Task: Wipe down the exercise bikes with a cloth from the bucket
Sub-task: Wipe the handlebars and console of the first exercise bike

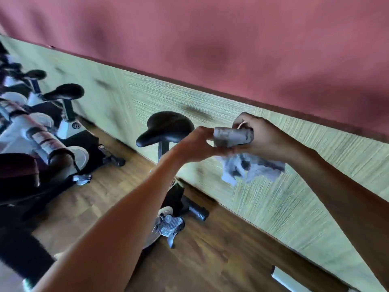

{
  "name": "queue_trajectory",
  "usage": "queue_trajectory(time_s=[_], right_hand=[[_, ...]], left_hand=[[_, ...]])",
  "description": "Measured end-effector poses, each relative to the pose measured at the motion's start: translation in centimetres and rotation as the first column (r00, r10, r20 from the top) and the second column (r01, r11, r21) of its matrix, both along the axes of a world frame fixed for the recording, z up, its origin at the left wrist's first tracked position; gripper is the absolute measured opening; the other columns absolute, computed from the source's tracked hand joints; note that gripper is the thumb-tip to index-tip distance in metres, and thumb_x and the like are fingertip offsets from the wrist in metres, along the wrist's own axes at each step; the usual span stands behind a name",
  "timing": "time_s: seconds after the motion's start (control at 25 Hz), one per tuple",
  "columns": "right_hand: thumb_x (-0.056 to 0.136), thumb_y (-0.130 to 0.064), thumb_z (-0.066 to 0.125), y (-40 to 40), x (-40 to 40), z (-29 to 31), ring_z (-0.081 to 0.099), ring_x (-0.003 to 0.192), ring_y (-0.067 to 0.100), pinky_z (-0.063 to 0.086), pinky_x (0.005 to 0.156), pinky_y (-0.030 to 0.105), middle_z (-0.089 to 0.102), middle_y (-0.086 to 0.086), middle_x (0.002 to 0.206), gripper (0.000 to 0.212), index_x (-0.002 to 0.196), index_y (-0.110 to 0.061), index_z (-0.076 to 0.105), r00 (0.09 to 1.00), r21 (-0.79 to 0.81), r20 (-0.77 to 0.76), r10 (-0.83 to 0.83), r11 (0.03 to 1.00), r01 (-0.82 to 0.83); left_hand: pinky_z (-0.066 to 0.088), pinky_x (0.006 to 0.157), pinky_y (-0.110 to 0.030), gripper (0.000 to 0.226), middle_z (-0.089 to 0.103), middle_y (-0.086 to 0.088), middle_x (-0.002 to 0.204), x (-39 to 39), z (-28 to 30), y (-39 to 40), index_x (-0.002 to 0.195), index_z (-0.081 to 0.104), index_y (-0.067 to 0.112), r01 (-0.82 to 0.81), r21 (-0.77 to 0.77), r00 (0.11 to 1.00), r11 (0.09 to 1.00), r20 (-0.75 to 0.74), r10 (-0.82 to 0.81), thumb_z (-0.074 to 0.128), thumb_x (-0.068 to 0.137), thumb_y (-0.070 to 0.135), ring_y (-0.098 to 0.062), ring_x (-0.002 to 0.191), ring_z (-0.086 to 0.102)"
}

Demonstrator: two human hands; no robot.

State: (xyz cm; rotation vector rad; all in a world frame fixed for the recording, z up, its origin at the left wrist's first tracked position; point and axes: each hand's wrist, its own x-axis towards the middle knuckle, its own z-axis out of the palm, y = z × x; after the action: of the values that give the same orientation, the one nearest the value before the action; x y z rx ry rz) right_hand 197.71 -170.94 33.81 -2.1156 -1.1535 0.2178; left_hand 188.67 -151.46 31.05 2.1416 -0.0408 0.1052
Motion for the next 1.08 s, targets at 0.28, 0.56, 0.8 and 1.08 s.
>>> queue_trajectory(time_s=[0.28, 0.56, 0.8, 1.08], right_hand=[[0.092, -0.022, 0.07, 1.1, 5.7, -3.0, 0.036, 0.051, 0.006, 0.03, 0.052, 0.022, 0.042, -0.009, 0.055, 0.032, 0.072, -0.005, 0.052, 0.971, -0.025, -0.224, 0.087, 0.995, -0.095], [0.091, -0.009, 0.038, 7.3, 4.0, -3.1, 0.069, 0.086, 0.03, 0.06, 0.082, 0.05, 0.071, 0.02, 0.099, 0.032, 0.106, -0.001, 0.066, 0.316, 0.403, -0.878, 0.36, 0.912, 0.081], [0.103, -0.014, 0.046, 10.2, 4.3, -3.2, 0.07, 0.074, 0.023, 0.058, 0.055, 0.031, 0.069, 0.016, 0.1, 0.021, 0.103, -0.008, 0.066, 0.367, 0.493, -0.818, 0.442, 0.868, 0.052], [0.1, -0.02, 0.058, 11.8, 4.9, -2.9, 0.067, 0.106, 0.029, 0.056, 0.087, 0.045, 0.069, 0.015, 0.114, 0.026, 0.119, -0.003, 0.063, 0.624, 0.51, -0.58, 0.523, 0.831, -0.223]], left_hand=[[0.034, 0.056, -0.026, 0.021, 0.044, 0.004, 0.065, 2.3, 0.1, 1.8, 0.084, 0.063, 0.007, -0.382, 0.008, 0.888, 0.924, 0.28, 0.365, 0.079, 0.086, 0.02, -0.009, 0.059, 0.038], [0.06, 0.078, -0.033, 0.043, 0.072, 0.002, 0.126, 1.3, -3.3, -0.1, 0.124, 0.072, 0.018, -0.744, 0.398, 0.627, 0.537, 0.694, 0.354, 0.068, 0.082, 0.015, -0.02, 0.113, 0.07], [0.058, 0.096, -0.042, 0.056, 0.058, 0.001, 0.147, -1.2, -2.8, -0.6, 0.14, 0.061, 0.021, -0.617, 0.443, 0.764, 0.65, 0.534, 0.362, 0.049, 0.085, 0.026, -0.017, 0.136, 0.054], [0.058, 0.085, -0.033, 0.031, 0.075, 0.004, 0.102, -1.9, 2.0, 3.8, 0.115, 0.072, 0.022, -0.651, 0.154, 0.756, 0.743, 0.22, 0.617, 0.068, 0.094, 0.044, -0.009, 0.092, 0.069]])
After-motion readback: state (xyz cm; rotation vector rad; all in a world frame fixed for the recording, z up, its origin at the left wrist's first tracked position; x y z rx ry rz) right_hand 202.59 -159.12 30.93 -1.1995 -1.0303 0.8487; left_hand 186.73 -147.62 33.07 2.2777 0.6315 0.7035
